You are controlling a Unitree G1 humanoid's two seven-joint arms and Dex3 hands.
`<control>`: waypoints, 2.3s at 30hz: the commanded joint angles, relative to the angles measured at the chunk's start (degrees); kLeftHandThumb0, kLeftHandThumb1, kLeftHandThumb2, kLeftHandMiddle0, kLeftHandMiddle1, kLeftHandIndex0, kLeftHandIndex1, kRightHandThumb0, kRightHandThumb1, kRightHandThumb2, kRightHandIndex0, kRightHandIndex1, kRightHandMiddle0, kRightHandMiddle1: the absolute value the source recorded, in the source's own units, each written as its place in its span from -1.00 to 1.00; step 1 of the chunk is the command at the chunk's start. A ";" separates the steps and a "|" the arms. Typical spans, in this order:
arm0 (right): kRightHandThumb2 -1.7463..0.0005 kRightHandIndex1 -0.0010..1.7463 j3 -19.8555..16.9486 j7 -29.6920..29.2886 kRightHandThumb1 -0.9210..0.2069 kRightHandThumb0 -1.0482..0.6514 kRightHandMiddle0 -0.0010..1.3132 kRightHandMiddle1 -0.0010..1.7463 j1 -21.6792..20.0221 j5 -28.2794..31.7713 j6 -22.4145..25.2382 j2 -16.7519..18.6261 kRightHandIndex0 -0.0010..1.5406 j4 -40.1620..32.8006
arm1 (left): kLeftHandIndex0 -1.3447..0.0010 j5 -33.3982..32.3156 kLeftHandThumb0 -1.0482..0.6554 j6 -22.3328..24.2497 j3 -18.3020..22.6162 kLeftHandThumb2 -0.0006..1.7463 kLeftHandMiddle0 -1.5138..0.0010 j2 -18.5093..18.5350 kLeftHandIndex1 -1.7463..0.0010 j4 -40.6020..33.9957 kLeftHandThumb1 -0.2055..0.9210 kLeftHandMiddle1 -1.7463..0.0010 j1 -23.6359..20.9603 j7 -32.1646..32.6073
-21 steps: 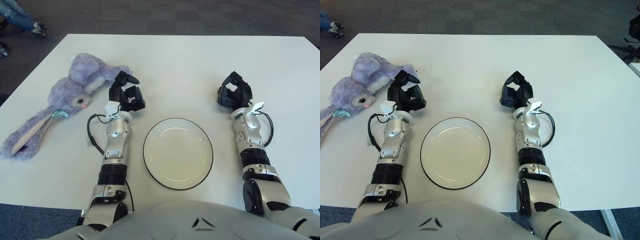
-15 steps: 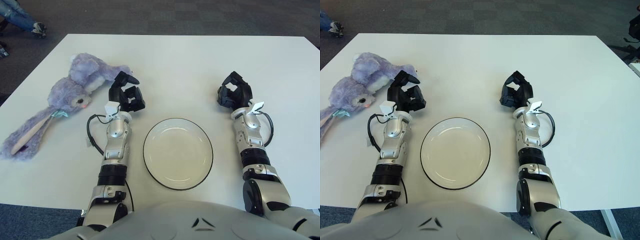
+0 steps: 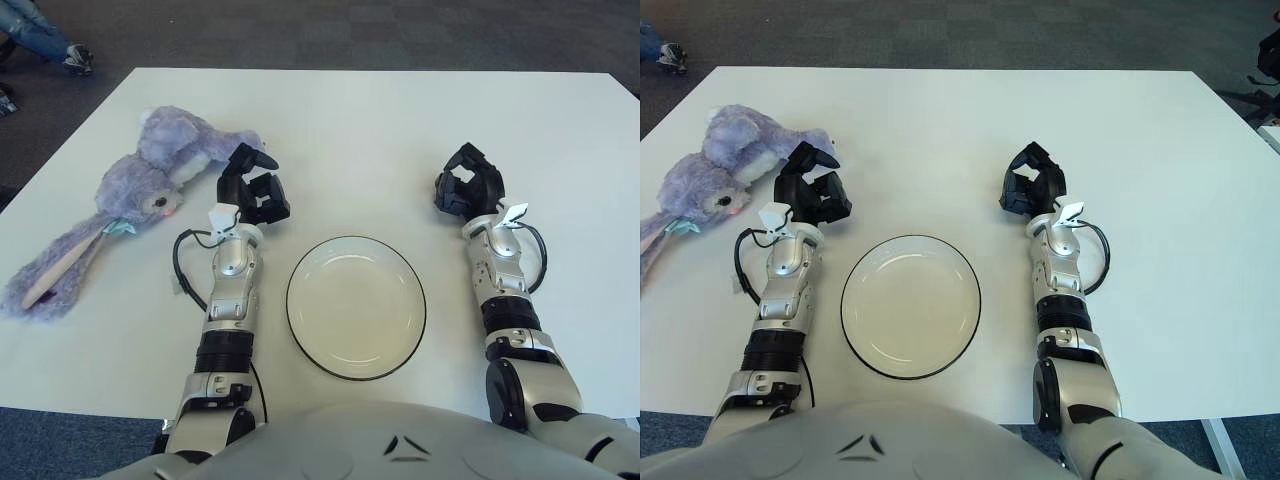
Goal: Put the doll into the plate.
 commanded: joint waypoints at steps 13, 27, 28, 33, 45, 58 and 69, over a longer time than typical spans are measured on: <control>-0.46 1.00 0.03 0.26 0.01 -0.32 -0.11 1.00 0.67 0.22 0.70 -0.26 0.59 -0.87 | 0.01 0.89 -0.36 -1.56 0.27 0.60 -0.65 0.12 -1.00 2.26 -0.18 -1.00 3.32 0.47; -0.45 1.00 -0.18 0.07 0.00 -0.32 -0.11 1.00 0.43 0.13 0.83 -0.05 0.59 -0.56 | 0.04 21.75 -0.35 -24.45 0.28 0.56 -0.62 6.69 -1.00 13.37 -0.14 -1.00 -0.78 16.54; -0.45 1.00 -0.17 0.06 0.01 -0.32 -0.11 1.00 0.43 0.11 0.86 -0.06 0.59 -0.56 | 0.05 22.47 -0.35 -24.96 0.22 0.55 -0.61 6.98 -1.00 13.75 -0.13 -1.00 -0.96 17.32; -0.45 1.00 -0.17 0.12 0.01 -0.32 -0.11 1.00 0.30 0.11 1.22 -0.15 0.58 -0.41 | 0.08 28.21 -0.34 -24.58 0.13 0.52 -0.57 9.54 -1.00 10.84 -0.08 -1.00 -0.53 21.19; -0.45 1.00 -0.40 -0.22 0.01 -0.32 -0.11 1.00 0.08 0.47 2.76 0.10 0.59 -0.67 | 0.15 34.41 -0.31 -19.47 0.82 0.43 -0.57 15.16 -1.00 2.52 0.02 -1.00 0.90 22.36; -0.44 1.00 -0.43 -0.75 -0.01 -0.31 -0.12 1.00 0.04 0.32 4.16 -0.11 0.60 -1.19 | 0.22 37.21 -0.29 -7.05 3.65 0.35 -0.44 19.54 -1.00 -12.14 0.12 -1.00 5.85 16.48; -0.44 1.00 -0.23 -0.11 -0.01 -0.31 -0.13 1.00 0.04 0.08 4.31 -0.59 0.59 -1.22 | 0.71 43.38 -0.28 8.53 5.78 -0.29 0.47 22.89 -0.94 -25.21 0.86 -0.99 10.33 5.57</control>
